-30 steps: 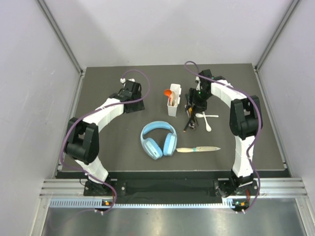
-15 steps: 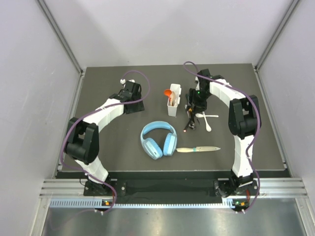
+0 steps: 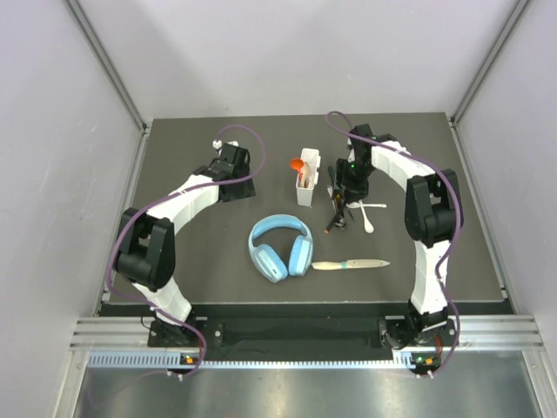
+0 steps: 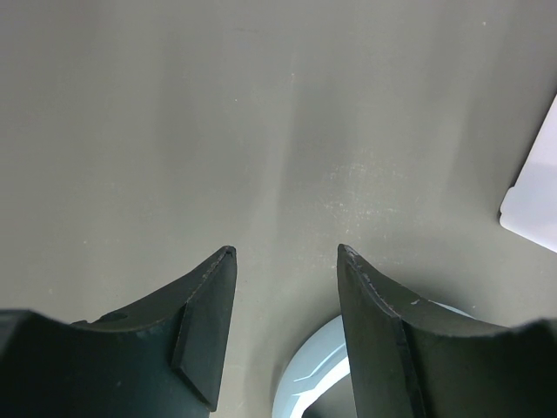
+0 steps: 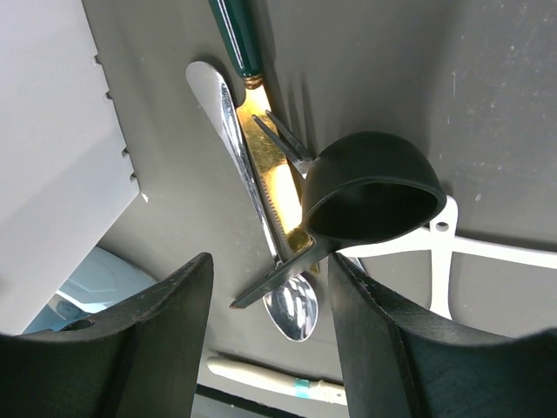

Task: Sort the eating utensils into containers
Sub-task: Pick up the spoon from the center of the board.

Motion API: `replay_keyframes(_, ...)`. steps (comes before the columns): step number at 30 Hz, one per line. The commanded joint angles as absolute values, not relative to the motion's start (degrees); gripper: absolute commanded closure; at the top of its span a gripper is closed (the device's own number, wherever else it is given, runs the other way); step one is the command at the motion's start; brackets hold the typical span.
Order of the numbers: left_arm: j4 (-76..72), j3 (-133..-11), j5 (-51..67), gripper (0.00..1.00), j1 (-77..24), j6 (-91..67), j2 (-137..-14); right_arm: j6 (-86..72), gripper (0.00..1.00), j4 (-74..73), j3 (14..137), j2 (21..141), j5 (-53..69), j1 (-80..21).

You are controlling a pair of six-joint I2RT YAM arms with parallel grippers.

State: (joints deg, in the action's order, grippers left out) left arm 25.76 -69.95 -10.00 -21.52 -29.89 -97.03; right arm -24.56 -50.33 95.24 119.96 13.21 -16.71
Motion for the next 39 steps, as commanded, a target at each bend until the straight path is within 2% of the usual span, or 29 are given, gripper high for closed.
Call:
replay_keyframes(1,24.9,-70.1,-9.8,0.45,-21.5,-29.4,-95.5,-24.2,0.45,-51.0,97.4,121.6,11.8,-17.1)
replay_keyframes(11,24.9,-70.3,-10.1,0.45,-21.6,-29.1,-95.9,-24.1,0.46,-51.8,98.3,120.7,10.7,-17.1)
replay_keyframes(23,24.8,-70.4,-10.1,0.45,-21.6,-29.1,-96.2,-24.3,0.50,-50.9,101.1,125.5,10.7,-17.1)
replay_keyframes(24,24.7,-70.0,-10.0,0.45,-21.6,-29.3,-96.2,-24.2,0.52,-51.0,101.7,125.9,10.6,-17.1)
replay_keyframes(25,24.7,-69.8,-9.9,0.45,-21.5,-29.3,-96.2,-24.3,0.61,-51.1,101.8,125.9,10.5,-17.2)
replay_keyframes(27,24.7,-69.7,-9.7,0.45,-21.5,-29.3,-96.2,-24.3,0.69,-51.0,101.8,125.9,10.3,-17.3)
replay_keyframes(30,24.6,-70.4,-9.6,0.45,-21.5,-29.1,-96.6,-24.2,0.72,-50.9,101.4,125.9,10.4,-17.4)
replay_keyframes(32,24.8,-70.9,-9.5,0.45,-21.6,-28.9,-97.0,-24.1,0.78,-51.0,101.1,125.9,10.3,-17.6)
replay_keyframes(33,24.9,-71.4,-9.4,0.45,-21.6,-29.0,-97.1,-23.9,0.82,-51.0,100.8,125.9,10.3,-17.7)
replay_keyframes(34,24.8,-71.5,-9.3,0.46,-21.5,-29.0,-97.3,-24.0,0.92,-50.9,100.7,125.7,10.4,-17.8)
replay_keyframes(39,24.8,-71.5,-9.1,0.46,-21.5,-29.2,-97.4,-24.5,1.00,-50.4,99.3,124.2,10.0,-17.8)
